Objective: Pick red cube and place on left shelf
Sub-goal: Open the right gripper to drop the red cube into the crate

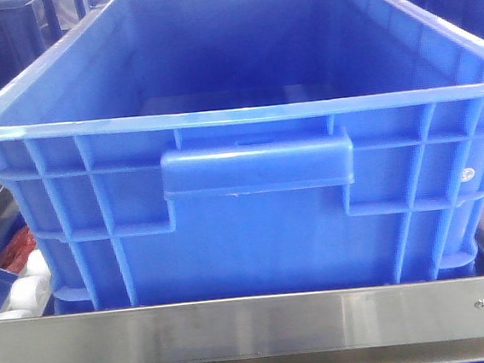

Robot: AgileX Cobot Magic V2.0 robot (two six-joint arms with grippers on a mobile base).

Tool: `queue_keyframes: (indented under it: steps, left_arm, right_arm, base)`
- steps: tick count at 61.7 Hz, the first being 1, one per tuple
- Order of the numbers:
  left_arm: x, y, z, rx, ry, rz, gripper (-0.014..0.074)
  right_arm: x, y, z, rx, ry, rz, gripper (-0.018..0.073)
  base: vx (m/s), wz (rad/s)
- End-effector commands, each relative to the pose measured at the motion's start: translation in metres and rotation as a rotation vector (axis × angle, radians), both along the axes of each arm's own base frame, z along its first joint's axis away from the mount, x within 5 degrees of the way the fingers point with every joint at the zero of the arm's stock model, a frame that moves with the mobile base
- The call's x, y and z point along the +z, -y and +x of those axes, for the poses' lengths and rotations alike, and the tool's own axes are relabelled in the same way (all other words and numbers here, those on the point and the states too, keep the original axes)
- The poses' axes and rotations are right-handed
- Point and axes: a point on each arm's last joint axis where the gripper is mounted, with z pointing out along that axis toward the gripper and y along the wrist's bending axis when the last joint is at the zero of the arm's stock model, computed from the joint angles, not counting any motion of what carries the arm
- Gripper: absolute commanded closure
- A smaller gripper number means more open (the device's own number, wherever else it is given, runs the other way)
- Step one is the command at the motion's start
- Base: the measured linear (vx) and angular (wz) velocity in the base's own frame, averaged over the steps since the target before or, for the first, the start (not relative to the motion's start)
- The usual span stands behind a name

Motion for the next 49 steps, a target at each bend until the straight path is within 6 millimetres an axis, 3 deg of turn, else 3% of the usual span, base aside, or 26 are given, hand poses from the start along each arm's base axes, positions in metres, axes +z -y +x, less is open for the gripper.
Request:
queue_keyframes:
  steps: [1, 12, 23, 49]
  left_arm:
    - [0.0, 0.0, 0.001, -0.004, 0.062, -0.005, 0.0491]
    - [0.0, 0.0, 0.001, -0.004, 0.062, -0.005, 0.0491]
    - [0.0, 0.0, 0.001, -0.004, 0.062, -0.005, 0.0491]
    - [0.0, 0.0, 0.001, -0.004, 0.062, -0.005, 0.0491]
  right_arm:
    - [0.013, -0.01, -0.022, 0.026, 0.139, -0.056, 0.0508]
    - [0.006, -0.027, -0.059, 0.097, 0.181, -0.008, 0.0508]
    - [0.0, -0.036, -0.076, 0.191, 0.155, 0.066, 0.0508]
    - [-0.019, -0.045, -0.073, 0.322, 0.088, 0.138, 0.0509]
  base:
    - [0.0, 0.0]
    - [0.0, 0.0]
    - [0.0, 0.0]
    - [0.0, 0.0]
